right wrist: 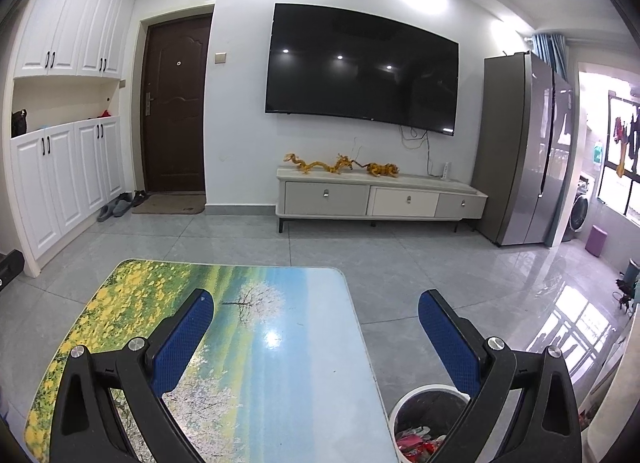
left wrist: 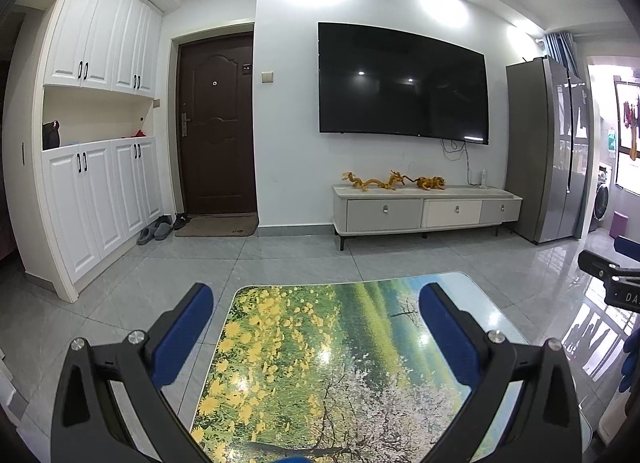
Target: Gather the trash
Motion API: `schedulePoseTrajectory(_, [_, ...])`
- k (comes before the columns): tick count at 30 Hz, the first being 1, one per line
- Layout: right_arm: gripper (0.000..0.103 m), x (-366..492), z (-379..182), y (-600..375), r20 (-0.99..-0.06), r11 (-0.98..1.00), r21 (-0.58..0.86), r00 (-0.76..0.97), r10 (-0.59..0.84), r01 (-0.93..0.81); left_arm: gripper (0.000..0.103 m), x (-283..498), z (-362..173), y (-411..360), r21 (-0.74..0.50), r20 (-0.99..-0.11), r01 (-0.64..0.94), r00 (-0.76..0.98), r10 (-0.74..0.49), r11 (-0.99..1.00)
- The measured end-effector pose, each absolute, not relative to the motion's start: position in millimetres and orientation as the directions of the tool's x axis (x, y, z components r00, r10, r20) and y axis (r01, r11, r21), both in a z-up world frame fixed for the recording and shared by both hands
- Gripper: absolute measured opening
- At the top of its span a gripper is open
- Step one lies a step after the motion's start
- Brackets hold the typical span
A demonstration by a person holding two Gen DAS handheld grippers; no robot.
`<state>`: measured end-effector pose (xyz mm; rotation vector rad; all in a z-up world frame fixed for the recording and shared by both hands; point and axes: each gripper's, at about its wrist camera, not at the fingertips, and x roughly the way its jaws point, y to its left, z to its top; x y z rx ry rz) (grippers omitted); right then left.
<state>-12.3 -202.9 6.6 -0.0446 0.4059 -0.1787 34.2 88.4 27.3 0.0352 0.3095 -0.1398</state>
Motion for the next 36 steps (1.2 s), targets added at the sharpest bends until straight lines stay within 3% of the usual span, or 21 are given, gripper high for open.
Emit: schedulePoseTrajectory(36, [0.103,-17.9,12.5,-203.7,-0.323,0.974,-0.089,0.919,-0.228,0.21,0.103,37.8,27.7,95.0,0.018,-0.312,0.14,0.941,-0.128,0.99])
